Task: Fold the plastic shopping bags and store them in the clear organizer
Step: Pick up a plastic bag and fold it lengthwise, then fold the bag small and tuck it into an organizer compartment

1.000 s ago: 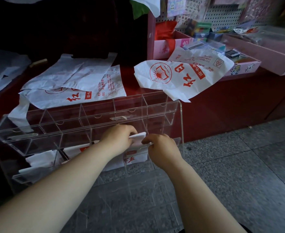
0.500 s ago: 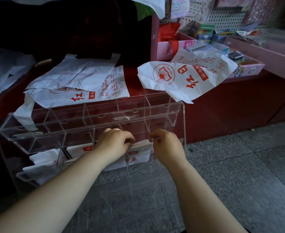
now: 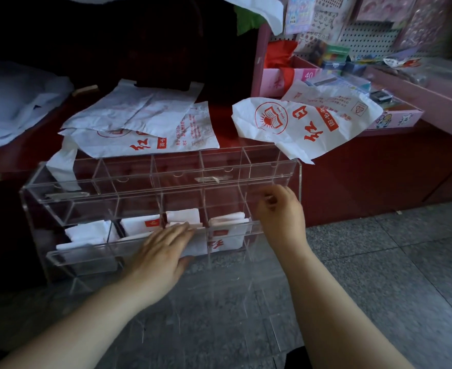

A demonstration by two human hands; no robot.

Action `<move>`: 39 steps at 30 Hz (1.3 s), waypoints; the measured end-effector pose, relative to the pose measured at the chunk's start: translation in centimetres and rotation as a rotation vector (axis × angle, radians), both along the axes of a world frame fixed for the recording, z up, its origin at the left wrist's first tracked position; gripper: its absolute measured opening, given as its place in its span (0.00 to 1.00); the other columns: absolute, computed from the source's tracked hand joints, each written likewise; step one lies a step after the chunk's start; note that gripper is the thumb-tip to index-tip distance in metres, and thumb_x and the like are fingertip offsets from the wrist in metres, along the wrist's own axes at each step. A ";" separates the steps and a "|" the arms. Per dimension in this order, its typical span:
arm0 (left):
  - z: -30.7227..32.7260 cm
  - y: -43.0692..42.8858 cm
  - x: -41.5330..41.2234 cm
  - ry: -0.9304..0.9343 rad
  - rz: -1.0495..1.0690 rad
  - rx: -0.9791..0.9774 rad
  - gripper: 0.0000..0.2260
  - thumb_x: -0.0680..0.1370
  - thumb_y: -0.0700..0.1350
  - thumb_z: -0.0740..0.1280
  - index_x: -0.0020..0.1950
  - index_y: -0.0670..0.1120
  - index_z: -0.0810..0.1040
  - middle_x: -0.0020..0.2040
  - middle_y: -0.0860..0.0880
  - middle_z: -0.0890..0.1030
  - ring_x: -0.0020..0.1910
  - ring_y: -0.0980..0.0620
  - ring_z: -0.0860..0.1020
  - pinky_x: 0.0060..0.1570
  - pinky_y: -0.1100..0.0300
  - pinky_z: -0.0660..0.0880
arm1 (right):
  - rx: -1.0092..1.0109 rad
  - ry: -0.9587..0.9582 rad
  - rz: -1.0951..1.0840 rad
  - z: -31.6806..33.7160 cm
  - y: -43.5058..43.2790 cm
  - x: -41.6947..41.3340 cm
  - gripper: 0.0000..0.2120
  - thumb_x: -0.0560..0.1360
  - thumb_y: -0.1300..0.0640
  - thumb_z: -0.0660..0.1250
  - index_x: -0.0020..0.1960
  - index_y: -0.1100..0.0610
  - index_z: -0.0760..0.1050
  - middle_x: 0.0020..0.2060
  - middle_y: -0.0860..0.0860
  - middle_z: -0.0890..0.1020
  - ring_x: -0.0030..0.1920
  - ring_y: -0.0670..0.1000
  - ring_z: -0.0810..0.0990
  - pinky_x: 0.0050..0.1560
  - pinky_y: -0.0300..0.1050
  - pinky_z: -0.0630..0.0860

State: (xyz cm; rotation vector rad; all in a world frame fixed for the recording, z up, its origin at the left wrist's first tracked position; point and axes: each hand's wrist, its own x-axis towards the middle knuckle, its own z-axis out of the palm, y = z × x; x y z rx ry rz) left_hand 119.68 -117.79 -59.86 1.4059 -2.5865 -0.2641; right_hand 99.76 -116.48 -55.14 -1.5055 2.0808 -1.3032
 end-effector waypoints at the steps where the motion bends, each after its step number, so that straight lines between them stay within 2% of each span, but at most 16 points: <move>1: -0.4 0.0 0.2 0.012 -0.009 -0.021 0.24 0.80 0.48 0.57 0.75 0.47 0.55 0.76 0.50 0.54 0.74 0.52 0.55 0.68 0.66 0.41 | -0.021 -0.020 -0.018 0.3 0.2 0.1 0.08 0.73 0.67 0.62 0.49 0.62 0.77 0.41 0.46 0.71 0.42 0.48 0.74 0.45 0.41 0.71; 3: -0.2 0.2 0.3 -0.055 -0.036 -0.024 0.23 0.74 0.49 0.61 0.66 0.40 0.70 0.67 0.42 0.72 0.64 0.45 0.74 0.69 0.63 0.49 | -0.055 -0.041 -0.050 0.6 0.6 0.3 0.05 0.73 0.65 0.65 0.48 0.60 0.76 0.40 0.42 0.69 0.39 0.44 0.72 0.45 0.38 0.71; 5: -0.5 0.0 0.6 -0.152 -0.058 -0.064 0.24 0.69 0.53 0.56 0.57 0.41 0.78 0.55 0.43 0.81 0.52 0.45 0.81 0.65 0.60 0.52 | -0.116 -0.007 -0.061 1.1 0.9 0.5 0.08 0.71 0.64 0.67 0.50 0.62 0.76 0.41 0.41 0.68 0.42 0.47 0.74 0.48 0.40 0.72; 10: -0.7 0.1 1.0 -0.269 -0.151 0.050 0.26 0.67 0.56 0.54 0.50 0.43 0.83 0.50 0.47 0.84 0.52 0.54 0.80 0.65 0.62 0.50 | -0.051 0.328 -0.045 4.1 -1.3 -0.8 0.18 0.72 0.62 0.67 0.61 0.61 0.72 0.60 0.55 0.72 0.62 0.56 0.67 0.60 0.41 0.62; 13: 0.7 0.3 1.1 -0.245 -0.135 0.076 0.30 0.67 0.57 0.50 0.57 0.44 0.80 0.58 0.47 0.80 0.57 0.52 0.78 0.64 0.65 0.47 | 0.138 0.502 -0.064 6.2 -3.7 -3.3 0.25 0.74 0.58 0.66 0.69 0.60 0.64 0.68 0.56 0.65 0.68 0.56 0.61 0.66 0.45 0.58; 15: 1.1 -0.1 1.3 -0.232 -0.133 0.108 0.35 0.67 0.58 0.46 0.65 0.42 0.72 0.67 0.45 0.71 0.65 0.50 0.71 0.65 0.68 0.41 | 0.297 0.480 -0.057 6.8 -4.7 -4.5 0.27 0.74 0.56 0.66 0.70 0.60 0.62 0.68 0.56 0.67 0.68 0.56 0.65 0.65 0.48 0.62; 18: 1.4 0.3 1.4 -0.284 -0.135 0.085 0.29 0.67 0.57 0.50 0.55 0.45 0.81 0.56 0.48 0.81 0.54 0.53 0.80 0.67 0.65 0.46 | 0.386 0.444 -0.093 6.8 -5.4 -5.1 0.18 0.75 0.54 0.64 0.63 0.59 0.71 0.58 0.58 0.77 0.57 0.58 0.75 0.53 0.47 0.70; 19: 1.4 0.1 1.1 -0.260 -0.109 0.107 0.32 0.67 0.58 0.49 0.59 0.43 0.78 0.61 0.46 0.78 0.59 0.52 0.77 0.68 0.66 0.41 | 0.371 0.438 -0.112 6.7 -5.5 -5.0 0.15 0.76 0.53 0.64 0.60 0.59 0.74 0.55 0.59 0.79 0.54 0.59 0.76 0.49 0.46 0.70; 21: 0.3 -0.6 1.1 -0.171 -0.044 -0.051 0.39 0.65 0.60 0.41 0.72 0.41 0.57 0.73 0.47 0.55 0.72 0.49 0.56 0.63 0.69 0.27 | 0.331 0.432 -0.140 6.3 -5.6 -5.1 0.13 0.76 0.54 0.62 0.55 0.61 0.76 0.51 0.60 0.80 0.51 0.60 0.77 0.45 0.45 0.70; 24: 0.5 -0.4 0.6 -0.099 -0.039 -0.110 0.40 0.65 0.60 0.40 0.73 0.41 0.57 0.73 0.47 0.55 0.72 0.52 0.56 0.63 0.70 0.26 | 0.241 0.445 -0.195 6.0 -5.5 -5.3 0.11 0.77 0.58 0.61 0.53 0.63 0.77 0.50 0.61 0.80 0.51 0.61 0.77 0.43 0.45 0.68; 26: -0.5 -0.4 1.1 -0.015 -0.085 -0.125 0.41 0.63 0.62 0.35 0.74 0.44 0.41 0.70 0.52 0.37 0.70 0.57 0.38 0.60 0.70 0.24 | 0.038 0.346 -0.237 6.1 -5.2 -5.0 0.11 0.77 0.58 0.61 0.53 0.64 0.77 0.51 0.60 0.80 0.52 0.60 0.77 0.45 0.46 0.68; 28: 0.0 -0.9 1.4 0.038 -0.109 -0.189 0.38 0.67 0.62 0.42 0.74 0.46 0.53 0.72 0.51 0.49 0.72 0.55 0.50 0.69 0.62 0.43 | -0.150 0.167 -0.214 6.4 -4.7 -3.7 0.09 0.76 0.59 0.62 0.49 0.64 0.78 0.47 0.57 0.81 0.47 0.54 0.77 0.43 0.38 0.69; 30: 1.0 -0.9 1.6 0.164 -0.069 -0.100 0.30 0.68 0.59 0.55 0.63 0.45 0.75 0.64 0.49 0.75 0.63 0.51 0.74 0.61 0.60 0.64 | -0.198 0.061 -0.075 6.5 -4.1 -1.6 0.06 0.76 0.61 0.62 0.41 0.60 0.75 0.36 0.51 0.77 0.37 0.44 0.73 0.36 0.29 0.65; 33: 2.8 -0.9 2.1 0.548 0.004 0.100 0.22 0.76 0.58 0.56 0.64 0.48 0.73 0.61 0.57 0.72 0.64 0.57 0.70 0.62 0.70 0.59 | -0.169 -0.034 0.175 5.9 -2.6 1.8 0.14 0.76 0.64 0.61 0.35 0.51 0.67 0.32 0.43 0.71 0.32 0.34 0.71 0.34 0.27 0.64; 35: 3.7 -1.1 2.9 0.684 0.130 0.181 0.14 0.79 0.49 0.59 0.63 0.48 0.73 0.57 0.58 0.72 0.60 0.58 0.71 0.55 0.69 0.63 | -0.101 -0.044 0.312 5.1 -1.6 3.8 0.09 0.77 0.64 0.61 0.40 0.54 0.72 0.35 0.42 0.73 0.35 0.33 0.72 0.37 0.27 0.65; 39: 5.1 -2.0 4.8 0.839 0.311 0.210 0.13 0.79 0.46 0.58 0.57 0.44 0.78 0.50 0.54 0.76 0.50 0.57 0.72 0.42 0.69 0.65 | 0.001 0.022 0.524 2.6 -0.4 7.2 0.10 0.77 0.60 0.61 0.55 0.65 0.74 0.48 0.51 0.77 0.48 0.46 0.73 0.47 0.34 0.66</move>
